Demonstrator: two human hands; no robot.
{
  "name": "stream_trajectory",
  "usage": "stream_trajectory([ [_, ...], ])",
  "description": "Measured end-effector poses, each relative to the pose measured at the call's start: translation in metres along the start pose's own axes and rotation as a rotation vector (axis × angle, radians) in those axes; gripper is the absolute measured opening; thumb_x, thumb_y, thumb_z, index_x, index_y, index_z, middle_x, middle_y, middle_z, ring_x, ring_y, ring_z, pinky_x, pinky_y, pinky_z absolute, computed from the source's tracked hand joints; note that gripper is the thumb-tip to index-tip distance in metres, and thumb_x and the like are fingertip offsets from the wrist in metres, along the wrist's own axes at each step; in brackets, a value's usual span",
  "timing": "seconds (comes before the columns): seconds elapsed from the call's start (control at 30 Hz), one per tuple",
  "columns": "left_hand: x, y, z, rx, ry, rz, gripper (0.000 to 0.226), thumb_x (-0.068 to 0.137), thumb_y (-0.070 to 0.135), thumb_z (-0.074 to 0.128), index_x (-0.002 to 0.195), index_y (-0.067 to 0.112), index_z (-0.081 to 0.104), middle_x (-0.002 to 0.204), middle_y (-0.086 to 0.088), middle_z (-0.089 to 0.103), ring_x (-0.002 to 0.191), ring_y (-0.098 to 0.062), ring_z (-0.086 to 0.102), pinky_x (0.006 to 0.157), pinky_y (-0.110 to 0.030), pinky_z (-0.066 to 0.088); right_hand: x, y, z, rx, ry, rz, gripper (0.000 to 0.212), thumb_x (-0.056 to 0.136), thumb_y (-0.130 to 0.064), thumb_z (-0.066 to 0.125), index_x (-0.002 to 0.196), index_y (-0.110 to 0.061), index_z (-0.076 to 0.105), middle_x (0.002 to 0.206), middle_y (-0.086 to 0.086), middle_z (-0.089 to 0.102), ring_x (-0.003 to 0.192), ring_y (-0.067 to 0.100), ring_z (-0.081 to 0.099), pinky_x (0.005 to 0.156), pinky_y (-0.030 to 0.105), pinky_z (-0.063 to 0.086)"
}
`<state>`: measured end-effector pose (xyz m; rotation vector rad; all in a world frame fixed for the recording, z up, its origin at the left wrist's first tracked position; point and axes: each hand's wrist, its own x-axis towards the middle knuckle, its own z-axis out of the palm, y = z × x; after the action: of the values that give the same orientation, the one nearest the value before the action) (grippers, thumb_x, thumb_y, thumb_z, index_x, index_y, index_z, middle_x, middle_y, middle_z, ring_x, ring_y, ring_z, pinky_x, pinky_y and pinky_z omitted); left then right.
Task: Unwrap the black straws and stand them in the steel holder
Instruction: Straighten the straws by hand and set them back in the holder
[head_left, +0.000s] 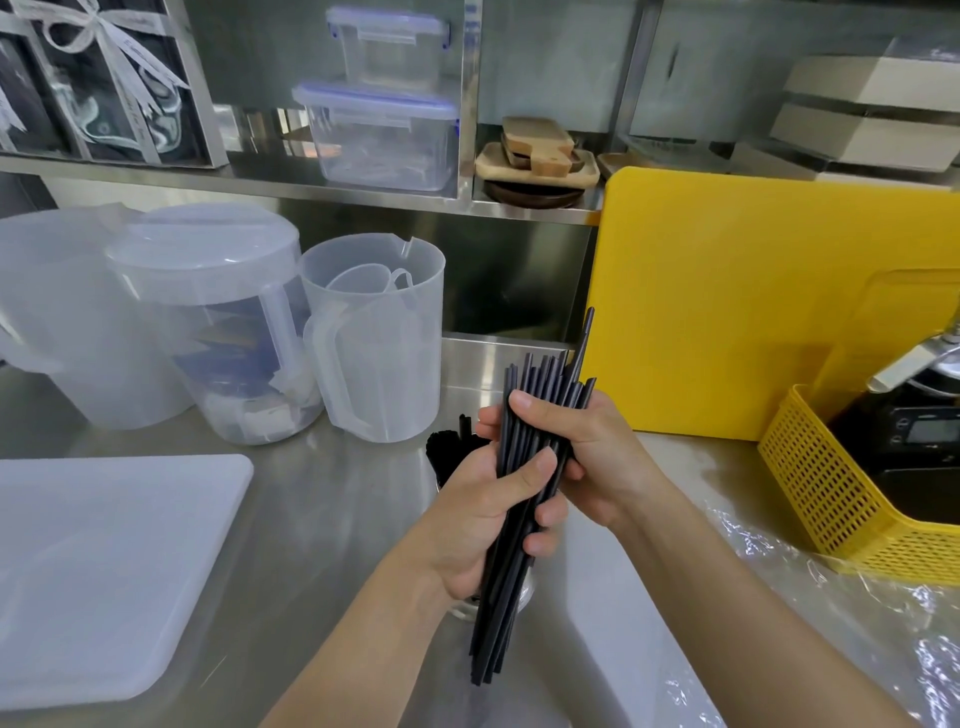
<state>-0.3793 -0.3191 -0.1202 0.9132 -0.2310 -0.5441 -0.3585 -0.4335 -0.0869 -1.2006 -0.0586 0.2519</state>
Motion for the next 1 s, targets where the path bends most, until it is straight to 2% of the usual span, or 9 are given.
stream_trajectory([
  [0.37,0.0,-0.003,-0.006,-0.026,-0.02,-0.012,0.018,0.086,0.018,0.05,0.093,0.001,0.051,0.077,-0.001,0.061,0.046,-0.007,0.043,0.036,-0.015,0.035,-0.001,0.002,-0.002,-0.069,0.001,-0.044,0.006,0.082,-0.007,0.063,0.085,-0.002,0.064,0.079,0.015,0.072,0.072,0.023,0.07,0.052,0.019,0.051],
  [0.43,0.0,-0.003,-0.008,-0.034,-0.019,-0.008,0.016,0.085,0.017,0.05,0.091,0.002,0.053,0.077,-0.001,0.061,0.046,-0.007,0.042,0.035,-0.015,0.035,-0.001,0.002,-0.005,-0.079,-0.042,-0.039,0.012,0.083,-0.011,0.065,0.089,-0.001,0.063,0.08,0.014,0.072,0.073,0.022,0.07,0.055,0.019,0.051],
  [0.53,-0.001,-0.002,-0.012,-0.049,-0.018,0.0,0.013,0.085,0.015,0.051,0.089,0.004,0.057,0.081,-0.004,0.058,0.046,-0.007,0.041,0.035,-0.016,0.034,0.002,0.001,-0.01,-0.091,-0.076,-0.083,0.042,0.084,-0.03,0.058,0.105,0.006,0.057,0.077,0.006,0.069,0.066,0.011,0.065,0.059,0.018,0.05],
  [0.6,-0.003,0.0,-0.016,-0.049,-0.021,-0.001,0.018,0.085,0.015,0.052,0.098,0.005,0.058,0.083,-0.003,0.057,0.047,-0.007,0.04,0.036,-0.016,0.034,0.007,-0.003,-0.019,-0.103,0.051,-0.198,0.046,0.082,-0.037,0.053,0.106,0.003,0.056,0.088,0.006,0.066,0.075,0.011,0.062,0.066,0.023,0.05],
  [0.7,-0.005,0.001,-0.022,-0.045,-0.048,-0.032,0.036,0.084,0.015,0.054,0.117,0.001,0.051,0.081,-0.002,0.059,0.047,-0.006,0.041,0.037,-0.015,0.036,0.012,-0.02,-0.036,-0.218,0.361,-0.463,0.011,0.087,-0.022,0.06,0.097,-0.018,0.064,0.093,-0.005,0.066,0.089,0.009,0.058,0.076,0.024,0.046],
  [0.73,-0.006,0.0,-0.024,-0.044,-0.067,-0.043,0.039,0.084,0.015,0.056,0.12,0.0,0.05,0.082,-0.003,0.059,0.048,-0.007,0.042,0.037,-0.015,0.036,0.012,-0.03,-0.04,-0.312,0.395,-0.568,0.011,0.087,-0.016,0.061,0.094,-0.023,0.065,0.091,-0.01,0.066,0.089,0.006,0.058,0.077,0.02,0.046],
  [0.8,-0.007,-0.001,-0.027,-0.053,-0.129,-0.07,0.043,0.083,0.015,0.064,0.122,0.001,0.051,0.084,-0.004,0.058,0.049,-0.007,0.043,0.038,-0.015,0.038,0.012,-0.051,-0.048,-0.55,0.277,-0.694,0.02,0.083,-0.015,0.064,0.084,-0.034,0.068,0.084,-0.018,0.069,0.087,0.0,0.059,0.077,0.016,0.045],
  [0.87,-0.007,-0.003,-0.029,-0.057,-0.206,-0.116,0.05,0.079,0.02,0.071,0.122,0.003,0.052,0.083,-0.003,0.059,0.05,-0.007,0.044,0.039,-0.015,0.039,0.011,-0.073,-0.045,-0.8,0.04,-0.627,0.022,0.082,-0.015,0.066,0.078,-0.036,0.071,0.08,-0.019,0.071,0.085,0.001,0.062,0.078,0.017,0.046],
  [1.0,-0.008,-0.005,-0.03,-0.027,-0.339,-0.208,0.047,0.081,0.022,0.069,0.123,0.006,0.055,0.085,-0.002,0.061,0.051,-0.006,0.045,0.04,-0.014,0.039,0.017,-0.104,-0.035,-1.047,-0.248,-0.328,0.012,0.079,-0.016,0.067,0.088,-0.012,0.072,0.089,0.001,0.074,0.089,0.014,0.067,0.084,0.023,0.052],
])
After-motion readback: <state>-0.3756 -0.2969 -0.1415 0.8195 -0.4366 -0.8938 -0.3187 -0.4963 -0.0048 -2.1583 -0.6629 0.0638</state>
